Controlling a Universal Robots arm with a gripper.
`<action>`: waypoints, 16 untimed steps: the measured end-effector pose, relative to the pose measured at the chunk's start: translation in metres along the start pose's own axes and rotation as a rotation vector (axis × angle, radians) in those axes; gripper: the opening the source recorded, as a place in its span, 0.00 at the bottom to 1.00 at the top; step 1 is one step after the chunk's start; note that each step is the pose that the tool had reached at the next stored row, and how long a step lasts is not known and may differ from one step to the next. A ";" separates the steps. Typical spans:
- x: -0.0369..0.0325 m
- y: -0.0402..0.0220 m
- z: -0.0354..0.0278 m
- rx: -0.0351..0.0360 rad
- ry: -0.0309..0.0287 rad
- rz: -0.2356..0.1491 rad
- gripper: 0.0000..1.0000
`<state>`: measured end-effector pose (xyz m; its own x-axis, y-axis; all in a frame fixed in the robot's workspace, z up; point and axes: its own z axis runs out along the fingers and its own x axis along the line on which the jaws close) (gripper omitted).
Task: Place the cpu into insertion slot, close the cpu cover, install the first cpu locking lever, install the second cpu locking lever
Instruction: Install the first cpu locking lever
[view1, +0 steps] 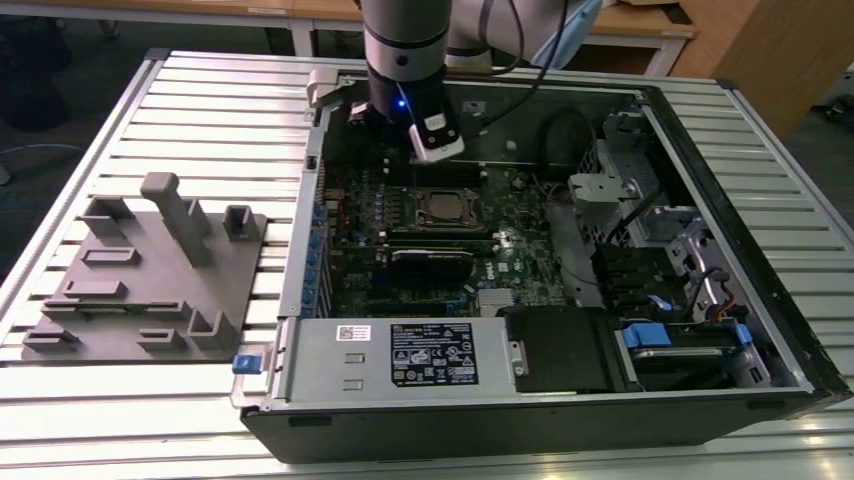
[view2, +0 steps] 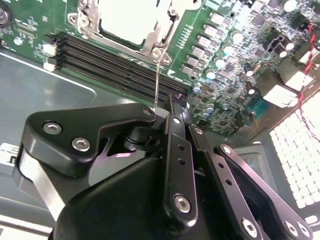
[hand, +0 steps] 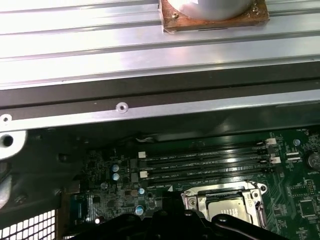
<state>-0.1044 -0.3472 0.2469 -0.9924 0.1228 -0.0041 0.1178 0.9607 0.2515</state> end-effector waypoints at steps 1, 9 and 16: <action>-0.0012 0.0001 0.0001 0.0000 0.0000 0.000 0.11; -0.0035 0.0004 0.0001 0.0000 0.0001 0.000 0.11; -0.0083 0.0009 0.0004 0.0001 0.0007 0.000 0.11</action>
<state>-0.0960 -0.3472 0.2468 -0.9924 0.1227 -0.0034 0.1179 0.9607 0.2514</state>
